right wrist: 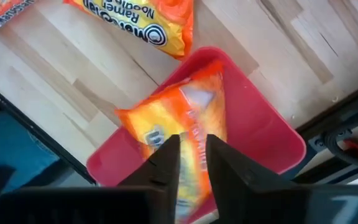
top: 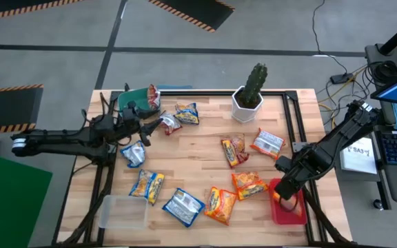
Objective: Sort Maruchan noodles
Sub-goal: Put the top orange noodle pack into the red bin, then put the middle left blue noodle pack into the transparent bin
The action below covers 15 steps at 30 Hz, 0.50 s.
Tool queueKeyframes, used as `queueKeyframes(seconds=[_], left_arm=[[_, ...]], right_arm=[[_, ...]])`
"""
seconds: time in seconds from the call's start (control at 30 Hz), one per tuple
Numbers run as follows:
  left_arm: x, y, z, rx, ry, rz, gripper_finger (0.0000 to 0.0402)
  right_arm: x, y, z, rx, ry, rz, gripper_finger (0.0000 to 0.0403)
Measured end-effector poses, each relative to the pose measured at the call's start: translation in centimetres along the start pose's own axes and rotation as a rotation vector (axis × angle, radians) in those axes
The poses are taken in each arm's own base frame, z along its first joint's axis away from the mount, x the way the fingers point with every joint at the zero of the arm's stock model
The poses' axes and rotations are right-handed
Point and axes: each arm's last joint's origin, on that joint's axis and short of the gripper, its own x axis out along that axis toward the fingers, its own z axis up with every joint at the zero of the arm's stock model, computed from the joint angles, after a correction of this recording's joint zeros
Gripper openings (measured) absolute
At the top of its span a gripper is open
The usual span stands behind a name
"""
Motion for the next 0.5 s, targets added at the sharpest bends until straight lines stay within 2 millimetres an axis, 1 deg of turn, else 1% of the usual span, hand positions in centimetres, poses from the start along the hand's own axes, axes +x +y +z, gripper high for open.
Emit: queueKeyframes(seconds=[0.13,0.27,0.37,0.5], left_arm=[[-0.57,0.14,0.59,-0.011,-0.037,-0.003,0.0185],[-1.02,0.26,0.93,-0.016,-0.055,-0.004,0.0185],[-1.11,0.29,0.85,-0.018,-0.044,-0.003,0.0185],[-0.86,0.23,0.51,-0.049,-0.018,-0.002,0.0185]], right_arm=[[0.00,-0.01,0.00,-0.002,0.000,-0.001,0.0104],[-0.01,0.04,0.01,-0.010,-0.002,0.005,0.0117],[-0.11,0.14,0.10,-0.030,-0.037,0.024,0.0116],[-0.42,0.34,0.34,-0.087,-0.131,0.069,0.0101]])
